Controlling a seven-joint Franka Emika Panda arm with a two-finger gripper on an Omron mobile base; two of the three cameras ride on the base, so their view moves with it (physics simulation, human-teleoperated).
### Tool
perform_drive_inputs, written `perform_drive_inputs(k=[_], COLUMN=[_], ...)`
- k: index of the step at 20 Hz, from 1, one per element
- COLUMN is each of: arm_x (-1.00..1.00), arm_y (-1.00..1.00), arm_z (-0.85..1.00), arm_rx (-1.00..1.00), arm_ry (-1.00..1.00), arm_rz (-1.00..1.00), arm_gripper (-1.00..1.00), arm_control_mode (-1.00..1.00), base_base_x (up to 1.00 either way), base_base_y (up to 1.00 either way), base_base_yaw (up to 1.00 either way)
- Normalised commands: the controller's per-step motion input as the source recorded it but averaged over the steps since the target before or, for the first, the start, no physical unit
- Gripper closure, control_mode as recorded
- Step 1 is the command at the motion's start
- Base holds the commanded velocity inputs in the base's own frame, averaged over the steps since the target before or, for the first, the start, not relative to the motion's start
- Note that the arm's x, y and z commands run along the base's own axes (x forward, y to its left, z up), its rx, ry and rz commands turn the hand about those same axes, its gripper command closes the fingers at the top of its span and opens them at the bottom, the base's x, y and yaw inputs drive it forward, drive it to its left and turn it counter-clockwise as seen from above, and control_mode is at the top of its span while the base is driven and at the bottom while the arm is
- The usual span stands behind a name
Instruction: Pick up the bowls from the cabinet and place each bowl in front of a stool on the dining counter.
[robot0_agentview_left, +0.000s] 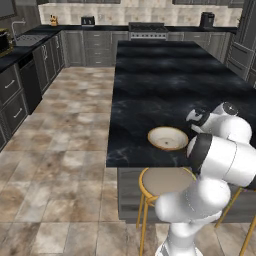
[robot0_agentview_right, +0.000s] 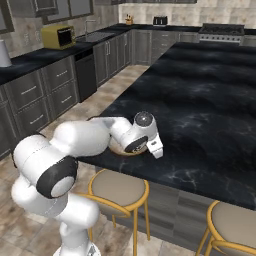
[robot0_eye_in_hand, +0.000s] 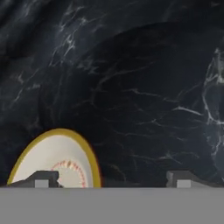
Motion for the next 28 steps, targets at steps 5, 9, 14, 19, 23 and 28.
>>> perform_drive_inputs(k=[5, 9, 14, 19, 23, 28], arm_x=[-0.46, -0.42, -0.44, -0.38, -0.43, -0.72], arm_y=[0.30, 0.32, 0.36, 0.60, 0.91, 0.69], arm_z=[1.00, 1.00, 1.00, 0.89, 0.48, -0.45], arm_rx=[-0.15, -0.17, -0.15, -0.17, -0.13, -0.01], arm_ry=[0.00, 0.01, 0.12, 0.21, 0.20, -0.09], arm_rz=[0.09, 0.09, 0.18, 0.23, 0.26, 0.35], arm_gripper=[-1.00, -1.00, -1.00, -1.00, -1.00, -1.00], arm_control_mode=[-1.00, -1.00, -1.00, -1.00, -1.00, -1.00], base_base_x=[0.00, 0.00, 0.00, 0.00, 0.00, 0.00], base_base_y=[0.00, 0.00, 0.00, 0.00, 0.00, 0.00], base_base_yaw=[0.00, 0.00, 0.00, 0.00, 0.00, 0.00])
